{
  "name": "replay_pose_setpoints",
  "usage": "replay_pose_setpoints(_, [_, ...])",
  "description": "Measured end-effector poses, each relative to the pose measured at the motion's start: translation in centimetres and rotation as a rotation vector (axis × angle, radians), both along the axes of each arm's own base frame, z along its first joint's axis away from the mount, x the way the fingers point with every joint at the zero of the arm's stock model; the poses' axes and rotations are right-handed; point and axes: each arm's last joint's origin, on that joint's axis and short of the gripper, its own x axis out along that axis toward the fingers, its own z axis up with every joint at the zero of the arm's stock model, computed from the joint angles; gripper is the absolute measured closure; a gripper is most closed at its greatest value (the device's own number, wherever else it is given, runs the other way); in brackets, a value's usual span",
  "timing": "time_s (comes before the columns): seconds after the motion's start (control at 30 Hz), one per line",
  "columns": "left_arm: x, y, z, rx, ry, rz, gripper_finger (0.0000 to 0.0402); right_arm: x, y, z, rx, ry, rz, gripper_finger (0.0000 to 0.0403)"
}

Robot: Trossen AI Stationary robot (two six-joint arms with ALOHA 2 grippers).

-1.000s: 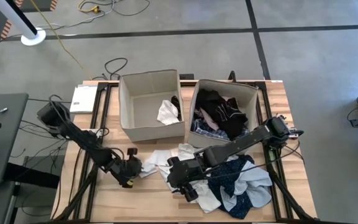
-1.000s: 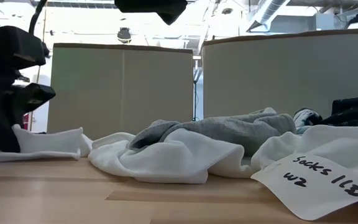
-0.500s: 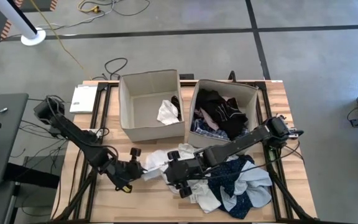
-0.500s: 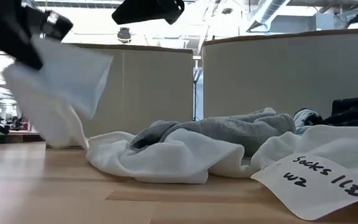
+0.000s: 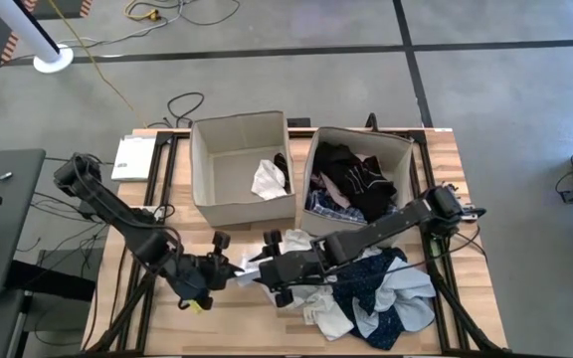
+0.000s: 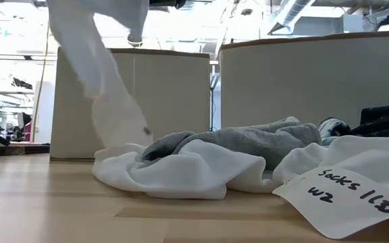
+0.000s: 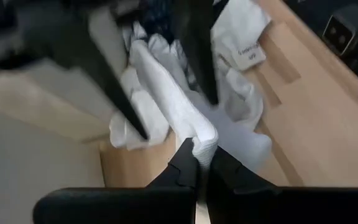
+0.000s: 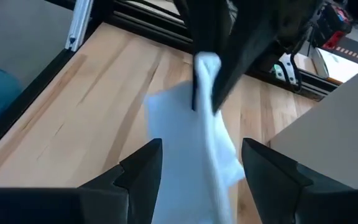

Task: Sort clothes
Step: Put the white sock into the left white laundry bin

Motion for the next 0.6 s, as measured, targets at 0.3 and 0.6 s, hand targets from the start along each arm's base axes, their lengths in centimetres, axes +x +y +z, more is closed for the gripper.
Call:
replay_pose_setpoints(0.3, [0.4, -0.3, 2.0, 0.087, -0.059, -0.089, 0.0401, 0.6, -0.9, 0.3, 0.011, -0.041, -0.020, 0.0169])
replay_pose_setpoints(0.6, [0.8, -0.7, 3.0, 0.142, -0.147, -0.154, 0.0396, 0.8, -1.3, 0.5, 0.009, -0.054, -0.019, 0.0254])
